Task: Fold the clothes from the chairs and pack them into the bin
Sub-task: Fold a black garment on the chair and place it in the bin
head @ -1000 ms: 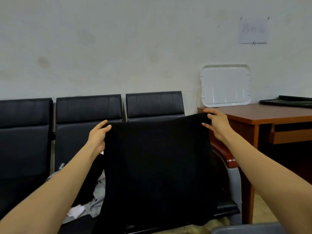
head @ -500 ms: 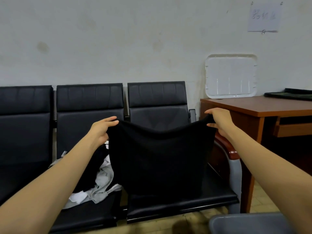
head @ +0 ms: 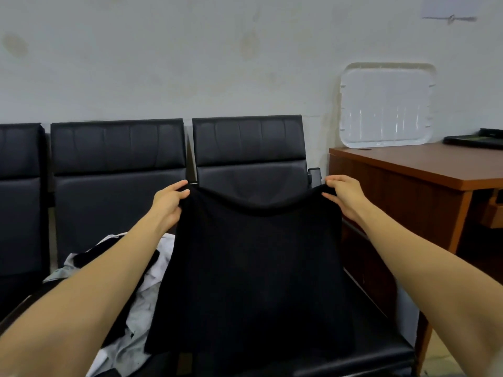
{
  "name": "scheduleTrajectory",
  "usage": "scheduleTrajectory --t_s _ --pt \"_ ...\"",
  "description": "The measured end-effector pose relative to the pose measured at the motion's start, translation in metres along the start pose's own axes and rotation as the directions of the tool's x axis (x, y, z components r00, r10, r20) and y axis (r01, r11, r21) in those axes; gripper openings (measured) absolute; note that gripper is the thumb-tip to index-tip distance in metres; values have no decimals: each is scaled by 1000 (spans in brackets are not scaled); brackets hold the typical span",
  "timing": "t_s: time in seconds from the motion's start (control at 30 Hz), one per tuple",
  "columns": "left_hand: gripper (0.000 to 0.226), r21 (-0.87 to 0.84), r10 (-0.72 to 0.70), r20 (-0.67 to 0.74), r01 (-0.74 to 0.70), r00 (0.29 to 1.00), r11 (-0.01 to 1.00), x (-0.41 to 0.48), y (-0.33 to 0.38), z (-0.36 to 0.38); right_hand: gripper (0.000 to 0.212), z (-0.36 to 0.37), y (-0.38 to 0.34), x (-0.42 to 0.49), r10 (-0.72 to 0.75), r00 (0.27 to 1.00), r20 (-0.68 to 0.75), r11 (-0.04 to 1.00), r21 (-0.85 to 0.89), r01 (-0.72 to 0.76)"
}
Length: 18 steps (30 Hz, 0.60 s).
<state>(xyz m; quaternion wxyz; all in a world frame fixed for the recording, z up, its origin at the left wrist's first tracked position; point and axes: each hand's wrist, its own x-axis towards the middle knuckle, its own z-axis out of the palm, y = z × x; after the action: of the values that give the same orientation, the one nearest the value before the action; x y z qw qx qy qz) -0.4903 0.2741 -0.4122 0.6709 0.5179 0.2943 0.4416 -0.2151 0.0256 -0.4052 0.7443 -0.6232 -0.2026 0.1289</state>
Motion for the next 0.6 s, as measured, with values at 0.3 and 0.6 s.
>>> scheduleTrajectory --t_s 0.3,0.6 --pt "17 -212 114 92 -93 989 973 12 25 17 16 7 -14 25 -150 988 -27 977 152 152" --pt "20 384 -250 -6 233 968 893 -88 -135 -65 5 -69 121 -52 283 959 -20 894 -357 -271"
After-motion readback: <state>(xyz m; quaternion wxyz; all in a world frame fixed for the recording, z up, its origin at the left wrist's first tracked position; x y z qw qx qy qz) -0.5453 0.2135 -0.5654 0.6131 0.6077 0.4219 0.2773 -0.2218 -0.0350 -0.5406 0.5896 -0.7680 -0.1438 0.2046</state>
